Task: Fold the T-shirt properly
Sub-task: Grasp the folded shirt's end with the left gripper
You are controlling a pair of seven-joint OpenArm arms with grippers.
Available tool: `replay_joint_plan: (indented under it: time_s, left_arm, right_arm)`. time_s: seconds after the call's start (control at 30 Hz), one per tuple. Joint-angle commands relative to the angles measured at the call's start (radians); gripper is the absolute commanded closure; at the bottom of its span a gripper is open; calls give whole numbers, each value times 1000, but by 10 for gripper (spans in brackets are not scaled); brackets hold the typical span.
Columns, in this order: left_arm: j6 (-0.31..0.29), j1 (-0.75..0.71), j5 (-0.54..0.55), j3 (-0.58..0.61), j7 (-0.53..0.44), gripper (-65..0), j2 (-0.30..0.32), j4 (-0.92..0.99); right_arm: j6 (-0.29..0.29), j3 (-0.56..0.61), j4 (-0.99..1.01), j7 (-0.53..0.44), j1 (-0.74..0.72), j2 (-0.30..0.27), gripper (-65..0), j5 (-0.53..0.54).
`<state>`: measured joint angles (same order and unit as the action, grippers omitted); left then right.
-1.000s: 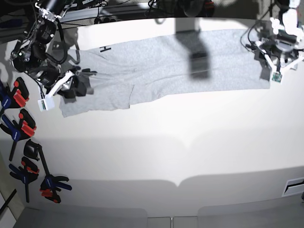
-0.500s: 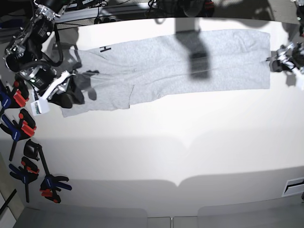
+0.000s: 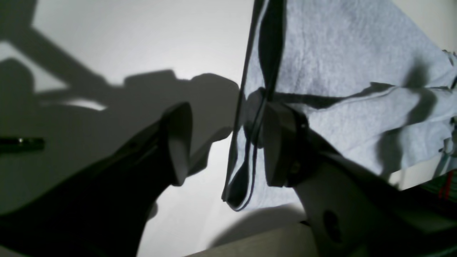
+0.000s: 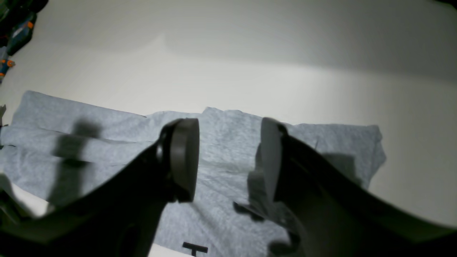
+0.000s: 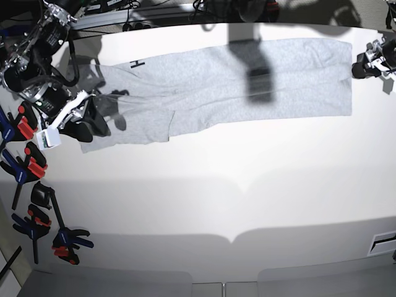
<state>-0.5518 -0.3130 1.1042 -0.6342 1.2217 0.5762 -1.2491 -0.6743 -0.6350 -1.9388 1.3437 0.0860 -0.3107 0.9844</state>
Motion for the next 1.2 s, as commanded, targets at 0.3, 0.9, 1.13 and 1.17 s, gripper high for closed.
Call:
replay_joint_plan:
  time_s: [0.3,0.9,1.13,1.17]
  left_arm:
    - [-48,0,214,-5,87,-297,19,-7]
    - [-75,3,242,-5,109,-297,-92,-7]
    - [-93,38,233,-5,60,-297,-97,-7]
    - [-93,42,233,-5,58,-297,-100,-7]
  right_arm:
    - [-11,-5,-18,-26,-11,-16,-265,26]
    - [-11,-5,-18,-27,-11,-16,-265,27]
    - [-11,-5,-18,-26,-11,-16,-265,48]
    - [-11,-5,-18,-26,-11,-16,-265,48]
